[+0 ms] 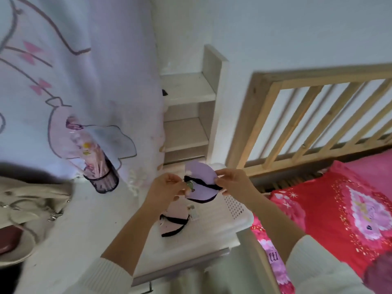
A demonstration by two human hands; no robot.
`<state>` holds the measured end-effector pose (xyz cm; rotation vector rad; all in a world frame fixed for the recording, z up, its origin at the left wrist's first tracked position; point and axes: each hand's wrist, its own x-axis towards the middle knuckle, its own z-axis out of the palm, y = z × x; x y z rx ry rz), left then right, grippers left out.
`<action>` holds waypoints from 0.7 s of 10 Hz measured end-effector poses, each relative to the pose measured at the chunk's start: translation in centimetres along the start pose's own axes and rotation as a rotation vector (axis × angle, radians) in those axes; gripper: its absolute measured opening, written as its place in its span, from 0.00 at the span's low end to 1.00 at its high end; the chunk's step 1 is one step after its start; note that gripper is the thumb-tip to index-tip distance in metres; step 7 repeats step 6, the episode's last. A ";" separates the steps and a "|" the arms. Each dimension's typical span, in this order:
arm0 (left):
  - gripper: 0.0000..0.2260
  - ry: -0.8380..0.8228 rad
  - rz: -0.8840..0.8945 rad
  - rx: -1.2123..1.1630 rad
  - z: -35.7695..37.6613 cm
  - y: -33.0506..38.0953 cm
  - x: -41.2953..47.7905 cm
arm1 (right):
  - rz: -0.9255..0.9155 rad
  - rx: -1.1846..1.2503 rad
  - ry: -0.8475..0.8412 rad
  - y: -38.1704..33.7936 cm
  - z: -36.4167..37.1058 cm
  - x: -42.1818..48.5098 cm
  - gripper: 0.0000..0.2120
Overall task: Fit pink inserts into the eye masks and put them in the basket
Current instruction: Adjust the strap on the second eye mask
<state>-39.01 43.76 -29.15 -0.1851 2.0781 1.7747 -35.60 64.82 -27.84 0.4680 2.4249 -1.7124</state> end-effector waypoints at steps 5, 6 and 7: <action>0.32 0.383 0.152 0.941 -1.2 -10.6 -0.9 | 0.405 -0.260 -0.111 8.8 3.9 6.4 0.18; 0.35 0.344 0.120 1.000 -1.4 -11.6 -0.6 | 0.299 -0.324 -0.104 8.1 3.4 7.1 0.20; 0.35 0.344 0.120 1.000 -1.4 -11.6 -0.6 | 0.299 -0.324 -0.104 8.1 3.4 7.1 0.20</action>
